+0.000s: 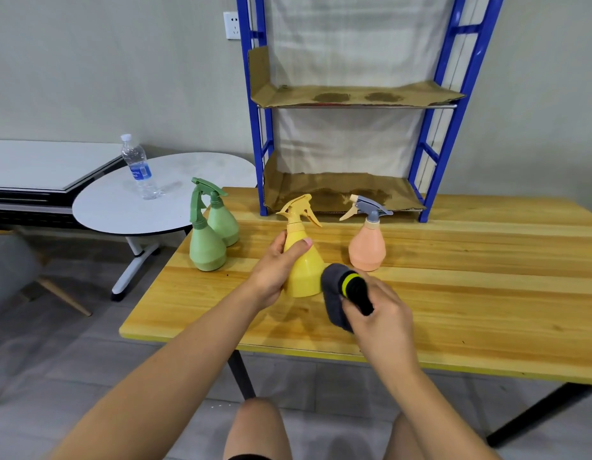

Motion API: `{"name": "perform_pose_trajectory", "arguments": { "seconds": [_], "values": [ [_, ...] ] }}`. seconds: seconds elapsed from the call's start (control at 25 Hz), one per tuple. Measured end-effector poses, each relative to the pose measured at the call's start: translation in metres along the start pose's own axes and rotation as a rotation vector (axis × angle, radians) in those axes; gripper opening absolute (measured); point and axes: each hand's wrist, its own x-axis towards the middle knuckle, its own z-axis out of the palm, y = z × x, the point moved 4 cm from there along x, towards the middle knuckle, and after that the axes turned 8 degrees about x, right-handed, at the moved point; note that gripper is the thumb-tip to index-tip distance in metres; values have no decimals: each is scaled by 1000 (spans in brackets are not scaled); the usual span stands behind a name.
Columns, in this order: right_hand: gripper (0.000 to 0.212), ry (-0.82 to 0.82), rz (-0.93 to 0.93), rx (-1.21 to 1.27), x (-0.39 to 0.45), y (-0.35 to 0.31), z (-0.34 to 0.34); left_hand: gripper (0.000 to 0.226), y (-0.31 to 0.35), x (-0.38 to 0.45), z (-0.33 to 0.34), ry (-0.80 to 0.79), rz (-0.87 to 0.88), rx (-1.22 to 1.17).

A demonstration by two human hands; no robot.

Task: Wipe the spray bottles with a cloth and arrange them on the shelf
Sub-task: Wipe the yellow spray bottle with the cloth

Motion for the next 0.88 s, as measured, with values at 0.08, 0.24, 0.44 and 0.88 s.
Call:
{"name": "perform_pose_trajectory", "arguments": {
  "seconds": [0.08, 0.24, 0.44, 0.88],
  "values": [
    [51, 35, 24, -35, 6, 3, -4, 50, 4, -3, 4, 3, 23, 23],
    [53, -33, -42, -21, -8, -5, 1, 70, 14, -4, -1, 73, 51, 163],
    [50, 40, 66, 28, 6, 3, -8, 63, 7, -9, -1, -117, -27, 47],
    [55, -17, -23, 19, -5, -13, -3, 62, 4, -8, 1, -22, -2, 111]
  ]
}}
